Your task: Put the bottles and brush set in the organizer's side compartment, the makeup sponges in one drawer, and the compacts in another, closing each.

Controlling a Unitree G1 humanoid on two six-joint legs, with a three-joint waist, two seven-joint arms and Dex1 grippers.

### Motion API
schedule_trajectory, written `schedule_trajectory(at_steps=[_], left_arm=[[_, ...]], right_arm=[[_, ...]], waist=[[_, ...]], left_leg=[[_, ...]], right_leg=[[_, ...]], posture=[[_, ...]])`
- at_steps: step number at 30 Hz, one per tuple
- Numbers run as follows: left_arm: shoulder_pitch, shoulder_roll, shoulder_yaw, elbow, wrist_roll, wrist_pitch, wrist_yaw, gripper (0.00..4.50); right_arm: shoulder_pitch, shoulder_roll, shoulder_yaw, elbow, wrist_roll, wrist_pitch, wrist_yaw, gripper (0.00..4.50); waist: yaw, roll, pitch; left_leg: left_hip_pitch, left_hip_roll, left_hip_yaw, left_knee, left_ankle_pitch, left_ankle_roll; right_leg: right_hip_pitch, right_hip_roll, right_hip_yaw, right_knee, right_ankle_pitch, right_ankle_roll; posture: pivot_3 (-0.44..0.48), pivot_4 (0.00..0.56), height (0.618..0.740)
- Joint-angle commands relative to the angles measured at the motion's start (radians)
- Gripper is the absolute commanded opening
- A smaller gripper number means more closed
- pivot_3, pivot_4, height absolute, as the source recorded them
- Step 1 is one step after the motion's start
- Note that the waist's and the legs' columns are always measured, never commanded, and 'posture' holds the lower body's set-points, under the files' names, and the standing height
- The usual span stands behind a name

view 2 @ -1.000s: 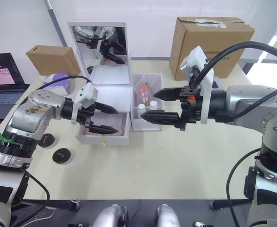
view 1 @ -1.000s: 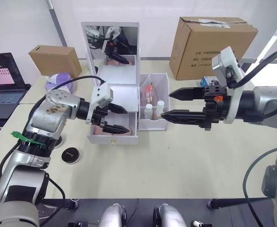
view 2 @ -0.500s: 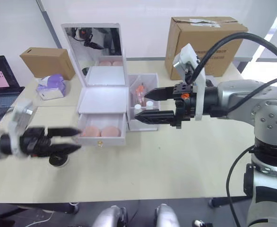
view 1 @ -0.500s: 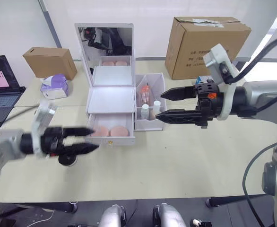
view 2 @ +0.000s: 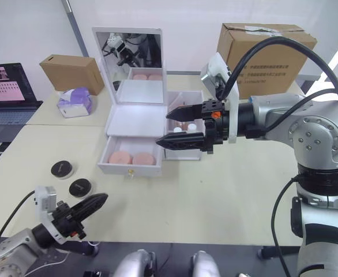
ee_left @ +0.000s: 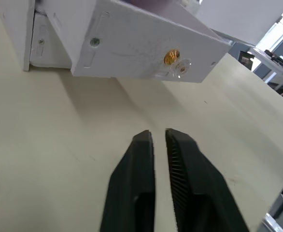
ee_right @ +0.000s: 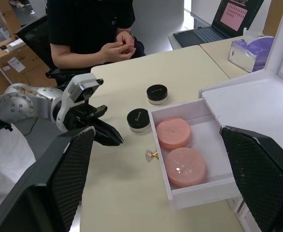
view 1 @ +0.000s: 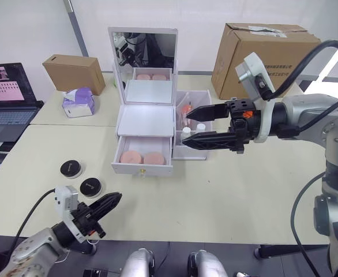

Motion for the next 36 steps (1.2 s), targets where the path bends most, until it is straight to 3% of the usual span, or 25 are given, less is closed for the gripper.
schedule_trajectory(at_steps=[1,11,19,36], left_arm=[[-0.049,-0.02,-0.061,-0.022,0.047,-0.085,0.066,0.04],[-0.269,-0.049,-0.209,0.191,0.213,-0.234,0.197,0.04],[-0.451,0.007,-0.223,0.363,0.255,-0.267,0.205,0.04],[-0.612,-0.025,-0.303,0.525,0.301,-0.298,0.227,0.04]], right_arm=[[-0.002,-0.01,-0.033,-0.028,0.008,-0.002,-0.011,4.5],[0.015,-0.031,-0.058,-0.061,0.018,0.018,-0.068,4.5],[0.019,-0.057,-0.088,-0.086,0.049,0.054,-0.108,4.5],[0.035,-0.091,-0.144,-0.135,0.147,0.116,-0.221,4.5]], waist=[[-0.002,0.0,0.0],[-0.007,0.0,0.0],[-0.008,0.0,0.0],[-0.004,0.0,0.0]], left_leg=[[0.0,0.0,0.0,0.0,0.0,0.0],[0.0,0.001,0.0,0.001,0.005,0.008],[-0.002,0.001,-0.001,0.001,0.005,0.008],[-0.004,0.001,-0.001,0.001,0.005,0.008]], right_leg=[[0.0,0.001,-0.001,0.0,0.0,0.001],[0.0,0.009,-0.004,0.0,0.0,0.001],[0.0,0.008,-0.006,0.0,0.0,0.001],[0.0,0.007,-0.009,0.0,0.001,0.0]], posture=[[0.0,0.15,0.731],[0.0,0.15,0.731],[0.0,0.15,0.731],[0.0,0.15,0.731]])
